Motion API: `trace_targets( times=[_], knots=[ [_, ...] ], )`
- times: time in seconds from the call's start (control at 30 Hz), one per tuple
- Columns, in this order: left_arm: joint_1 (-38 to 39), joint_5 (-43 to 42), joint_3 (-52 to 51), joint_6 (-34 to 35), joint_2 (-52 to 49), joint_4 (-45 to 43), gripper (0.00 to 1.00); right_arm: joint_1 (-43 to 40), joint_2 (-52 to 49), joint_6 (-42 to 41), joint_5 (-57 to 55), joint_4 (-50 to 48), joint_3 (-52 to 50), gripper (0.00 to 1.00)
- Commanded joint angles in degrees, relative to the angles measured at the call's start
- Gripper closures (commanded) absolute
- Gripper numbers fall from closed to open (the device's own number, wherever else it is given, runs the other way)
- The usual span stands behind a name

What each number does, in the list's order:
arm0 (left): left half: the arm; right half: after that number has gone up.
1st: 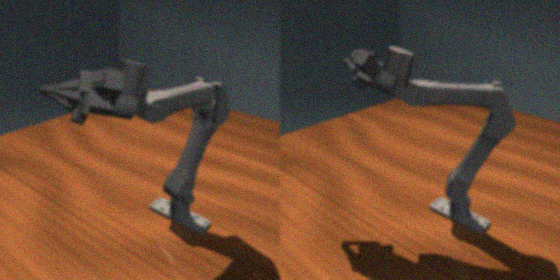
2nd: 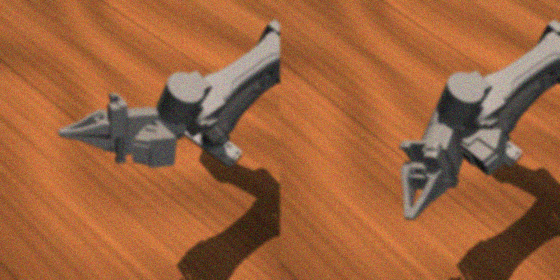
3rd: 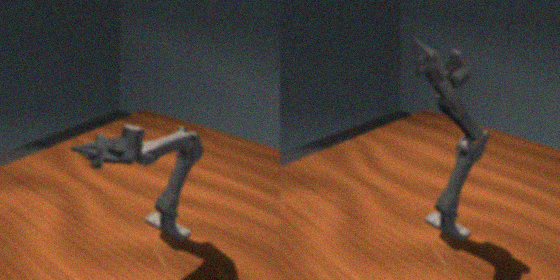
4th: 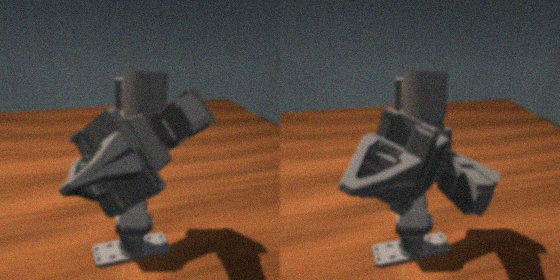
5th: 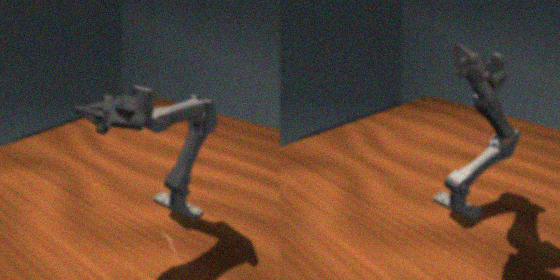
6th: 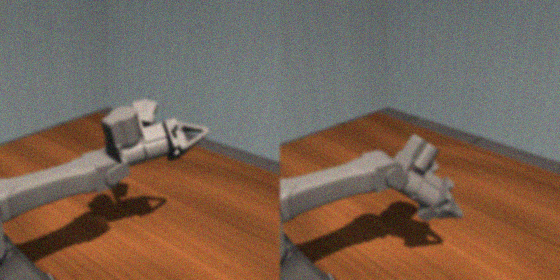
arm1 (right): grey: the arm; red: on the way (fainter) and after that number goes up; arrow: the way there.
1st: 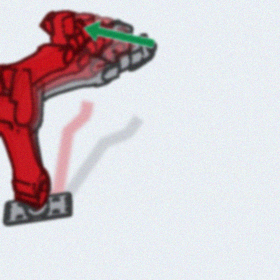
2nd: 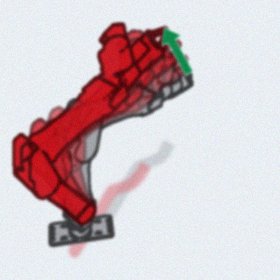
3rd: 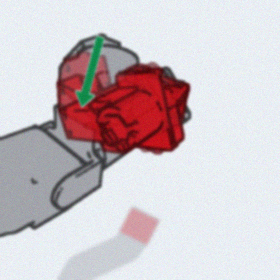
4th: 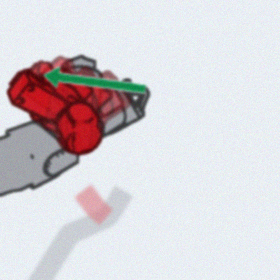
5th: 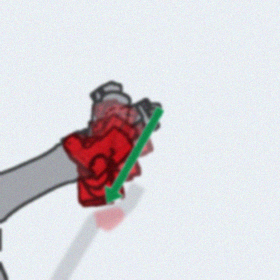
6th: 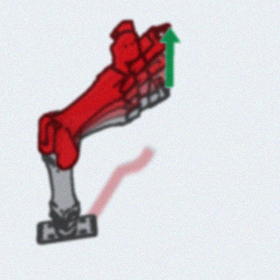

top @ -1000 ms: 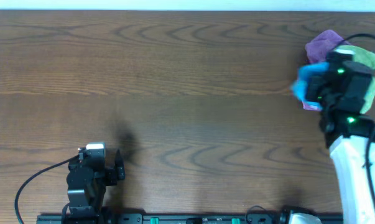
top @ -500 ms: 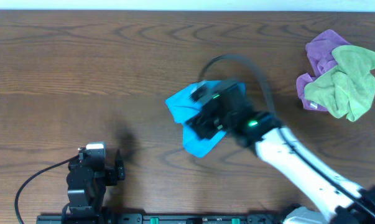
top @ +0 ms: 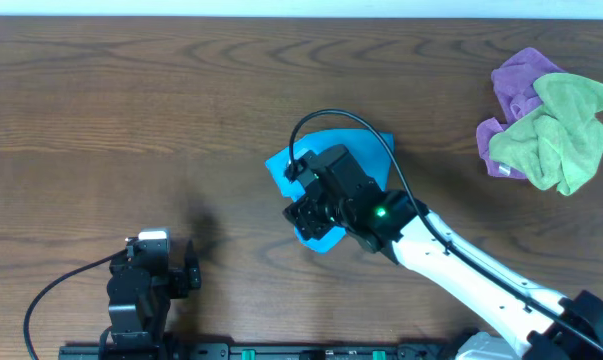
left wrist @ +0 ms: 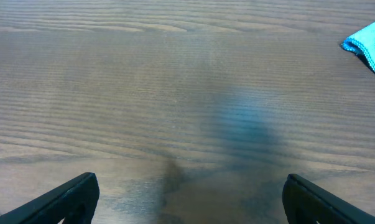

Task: Fold the cloth
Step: 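Pull the blue cloth left out of the pile with the right gripper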

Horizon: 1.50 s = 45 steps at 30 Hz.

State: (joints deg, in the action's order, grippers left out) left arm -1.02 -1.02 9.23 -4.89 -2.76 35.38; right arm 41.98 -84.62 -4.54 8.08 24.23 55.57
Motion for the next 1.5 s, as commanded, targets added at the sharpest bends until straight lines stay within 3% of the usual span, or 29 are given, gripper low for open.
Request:
trace_targets(
  times=[0.0,0.37,0.6,0.67,0.77,1.0,1.33,1.47],
  knots=[
    [0.2,1.0,-0.4,0.2,0.4,0.0,0.05,-0.3,-2.6,2.5,-2.3,-1.5,1.0,0.30],
    [0.2,1.0,-0.4,0.2,0.4,0.0,0.05,-0.3,-15.8,0.9,-5.2,-16.4,1.2,0.34],
    [0.2,1.0,-0.4,0.2,0.4,0.0,0.05,-0.4,-22.9,0.7,-5.3,-19.3,4.7,0.37],
    [0.2,1.0,-0.4,0.2,0.4,0.0,0.05,-0.4,-24.4,0.7,-5.8,-19.3,6.2,0.46],
    [0.2,1.0,-0.4,0.2,0.4,0.0,0.05,-0.4,-24.8,0.7,-7.5,-19.6,7.1,0.71],
    [0.2,1.0,-0.4,0.2,0.4,0.0,0.05,-0.4,-24.8,0.7,-8.1,-20.2,7.6,0.99],
    [0.2,1.0,-0.4,0.2,0.4,0.0,0.05,-0.4,-24.8,-0.6,-8.2,-20.9,15.0,0.99],
    [0.2,1.0,-0.4,0.2,0.4,0.0,0.05,-0.4,-24.9,-0.6,-9.6,-27.7,18.8,0.99]
  ],
)
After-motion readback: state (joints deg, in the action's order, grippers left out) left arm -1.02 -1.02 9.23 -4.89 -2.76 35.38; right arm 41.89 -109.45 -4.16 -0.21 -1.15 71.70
